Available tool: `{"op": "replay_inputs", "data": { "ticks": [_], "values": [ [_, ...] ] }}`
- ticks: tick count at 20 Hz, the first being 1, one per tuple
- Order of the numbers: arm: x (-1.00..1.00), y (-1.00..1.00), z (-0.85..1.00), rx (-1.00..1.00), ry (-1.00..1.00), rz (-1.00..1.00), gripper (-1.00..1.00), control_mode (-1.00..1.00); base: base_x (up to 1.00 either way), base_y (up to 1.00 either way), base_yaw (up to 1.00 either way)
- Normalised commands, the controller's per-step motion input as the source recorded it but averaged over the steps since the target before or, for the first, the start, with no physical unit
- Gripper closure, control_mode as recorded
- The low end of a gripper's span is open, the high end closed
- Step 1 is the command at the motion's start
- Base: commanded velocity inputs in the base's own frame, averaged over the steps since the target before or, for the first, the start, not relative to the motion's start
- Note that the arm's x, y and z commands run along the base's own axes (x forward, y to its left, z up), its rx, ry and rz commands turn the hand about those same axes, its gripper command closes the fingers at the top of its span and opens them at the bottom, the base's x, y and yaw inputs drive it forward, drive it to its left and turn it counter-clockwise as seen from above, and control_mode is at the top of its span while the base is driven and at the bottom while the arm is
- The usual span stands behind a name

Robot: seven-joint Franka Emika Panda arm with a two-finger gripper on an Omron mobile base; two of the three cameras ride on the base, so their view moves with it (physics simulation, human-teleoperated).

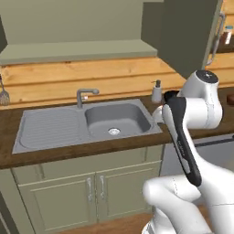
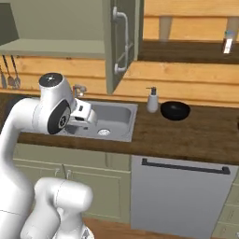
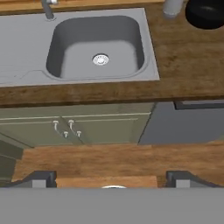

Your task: Pick up the bowls on the counter and stack them on top of one another in the open cabinet. Place the smaller bowl on top of the larger bowl.

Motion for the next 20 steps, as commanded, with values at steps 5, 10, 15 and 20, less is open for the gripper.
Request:
{"op": "replay_inputs", "data": {
  "ticks": [5,10,15,20],
  "values": [
    [0.00,0.00,0.00,0.00,0.00,0.00,-1.00,1.00,-0.02,-1.00,-0.11],
    [0.00,0.00,0.00,0.00,0.00,0.00,-1.00,1.00,0.52,-1.00,-0.06],
    [0.00,0.00,0.00,0.00,0.00,0.00,-1.00,1.00,0.95,-1.00,0.00],
    [0.00,0.00,0.00,0.00,0.00,0.00,-1.00,1.00,0.81,-0.85,0.17]
  ]
}}
